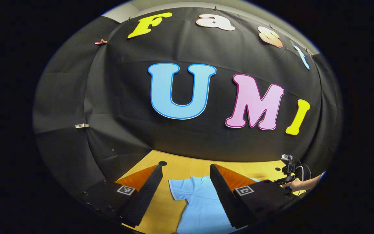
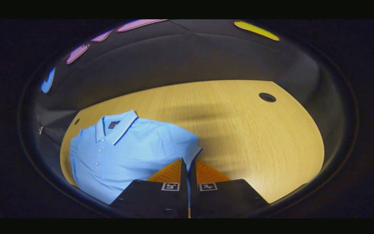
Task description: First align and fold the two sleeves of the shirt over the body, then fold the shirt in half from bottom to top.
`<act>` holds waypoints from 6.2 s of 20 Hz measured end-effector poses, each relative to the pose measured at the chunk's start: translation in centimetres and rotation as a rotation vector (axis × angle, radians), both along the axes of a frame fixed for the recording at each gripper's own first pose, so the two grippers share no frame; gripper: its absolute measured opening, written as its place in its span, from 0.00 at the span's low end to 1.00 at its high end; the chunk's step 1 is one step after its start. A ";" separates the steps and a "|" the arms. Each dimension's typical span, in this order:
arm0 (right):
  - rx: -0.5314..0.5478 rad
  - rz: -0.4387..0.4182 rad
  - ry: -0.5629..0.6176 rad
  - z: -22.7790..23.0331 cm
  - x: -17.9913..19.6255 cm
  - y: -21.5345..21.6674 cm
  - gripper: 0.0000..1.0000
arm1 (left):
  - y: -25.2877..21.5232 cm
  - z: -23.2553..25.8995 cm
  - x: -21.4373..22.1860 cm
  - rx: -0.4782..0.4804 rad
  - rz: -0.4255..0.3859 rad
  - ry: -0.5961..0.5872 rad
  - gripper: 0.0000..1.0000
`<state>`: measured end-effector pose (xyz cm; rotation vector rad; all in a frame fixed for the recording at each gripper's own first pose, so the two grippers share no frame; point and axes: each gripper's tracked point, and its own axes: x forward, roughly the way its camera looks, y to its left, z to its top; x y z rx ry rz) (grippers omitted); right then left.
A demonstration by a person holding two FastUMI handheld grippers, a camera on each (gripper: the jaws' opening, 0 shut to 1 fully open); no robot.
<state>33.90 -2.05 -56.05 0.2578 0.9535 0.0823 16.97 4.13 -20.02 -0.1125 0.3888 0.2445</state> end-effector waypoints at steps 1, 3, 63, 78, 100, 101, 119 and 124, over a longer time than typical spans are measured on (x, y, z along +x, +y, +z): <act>0.035 0.012 -0.036 1.5 0.3 1.0 0.07 | 0.3 -0.1 -0.2 -0.003 0.007 0.001 0.96; 0.140 0.073 -0.061 3.9 0.1 4.6 0.02 | 0.7 -0.5 -0.2 -0.017 0.019 0.005 0.96; 0.226 0.069 0.172 5.5 -32.2 2.4 0.96 | -6.7 -27.4 -18.6 -0.437 -0.478 0.935 0.92; 0.507 -0.175 0.474 2.4 -40.3 7.2 0.33 | -9.1 -29.9 -22.0 -0.503 -0.534 1.060 0.57; 0.655 0.080 -0.082 17.9 -12.4 6.1 0.00 | -6.9 -18.0 4.2 -0.387 -0.473 0.502 0.06; 0.630 0.096 -0.106 18.1 -9.6 6.3 0.01 | -6.7 -18.0 6.7 -0.390 -0.453 0.477 0.06; 0.251 0.101 -0.063 1.2 10.7 6.7 0.27 | -5.4 -36.0 22.4 -0.248 -0.073 0.661 0.53; 0.189 0.106 -0.196 7.9 9.7 4.9 0.98 | -6.1 -29.2 21.5 -0.130 -0.088 0.509 0.98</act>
